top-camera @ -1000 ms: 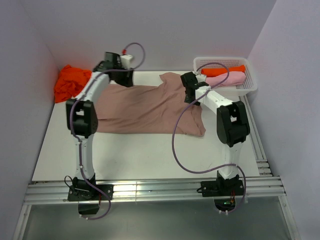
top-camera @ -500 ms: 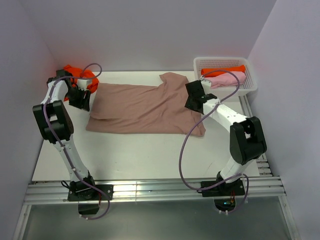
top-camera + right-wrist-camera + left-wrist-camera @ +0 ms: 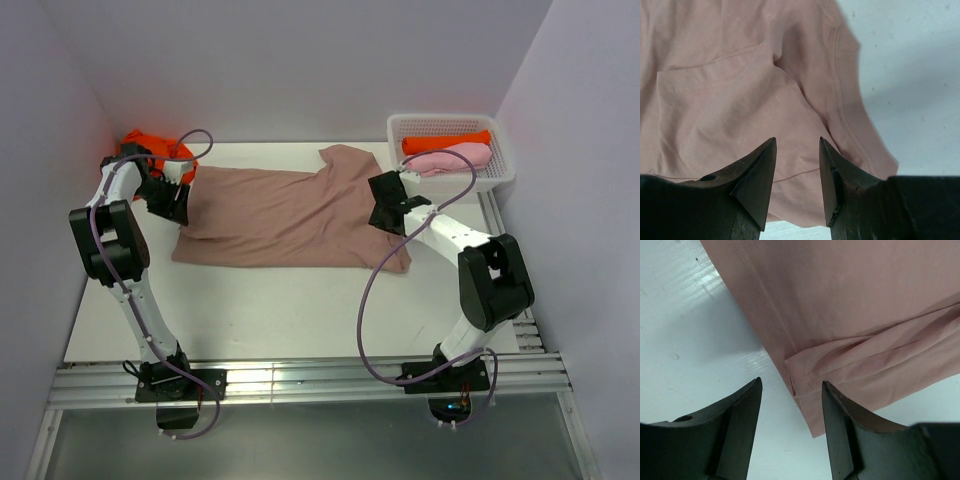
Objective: Roll the t-shirts
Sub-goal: Fold the tshirt
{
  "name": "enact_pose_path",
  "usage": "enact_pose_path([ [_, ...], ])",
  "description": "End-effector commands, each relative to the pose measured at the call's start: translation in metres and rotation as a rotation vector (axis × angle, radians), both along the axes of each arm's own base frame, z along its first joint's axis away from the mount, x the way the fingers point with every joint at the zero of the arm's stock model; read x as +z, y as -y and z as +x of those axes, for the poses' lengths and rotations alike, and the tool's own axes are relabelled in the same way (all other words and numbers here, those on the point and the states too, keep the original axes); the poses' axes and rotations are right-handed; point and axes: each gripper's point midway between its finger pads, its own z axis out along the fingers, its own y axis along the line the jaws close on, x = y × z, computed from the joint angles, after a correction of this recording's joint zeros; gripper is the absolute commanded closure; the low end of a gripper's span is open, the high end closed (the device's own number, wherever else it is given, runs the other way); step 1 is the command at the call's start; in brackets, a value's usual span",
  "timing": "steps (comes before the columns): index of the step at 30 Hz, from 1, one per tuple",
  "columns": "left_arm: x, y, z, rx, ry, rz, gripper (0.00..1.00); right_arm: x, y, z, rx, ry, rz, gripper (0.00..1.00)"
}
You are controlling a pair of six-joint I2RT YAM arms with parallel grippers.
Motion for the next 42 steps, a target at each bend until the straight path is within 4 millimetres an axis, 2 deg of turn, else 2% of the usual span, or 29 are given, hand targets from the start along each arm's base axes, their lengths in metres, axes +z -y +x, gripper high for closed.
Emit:
enact_pose_path([
  [1, 0.006, 0.008, 0.0, -0.038, 0.021, -0.042, 0.44, 0.024, 0.002, 0.003, -0.022, 0.076, 0.017, 0.53],
  [14, -0.002, 0.013, -0.006, -0.058, -0.016, -0.074, 0.48, 0.02, 0.003, -0.002, -0.03, 0.059, 0.018, 0.53],
  [21, -0.005, 0.014, -0.006, -0.062, -0.026, -0.085, 0.56, 0.013, 0.003, -0.005, -0.033, 0.045, 0.019, 0.54],
  [31, -0.006, 0.015, -0.005, -0.066, -0.035, -0.094, 0.62, 0.01, 0.003, -0.013, -0.023, 0.04, 0.038, 0.54],
  [35, -0.005, 0.016, -0.005, -0.064, -0.036, -0.101, 0.75, 0.003, 0.002, -0.017, -0.019, 0.027, 0.041, 0.53],
  [42, 0.004, 0.018, 0.005, -0.05, -0.009, -0.115, 0.91, -0.011, 0.002, -0.02, -0.013, -0.011, 0.035, 0.53],
])
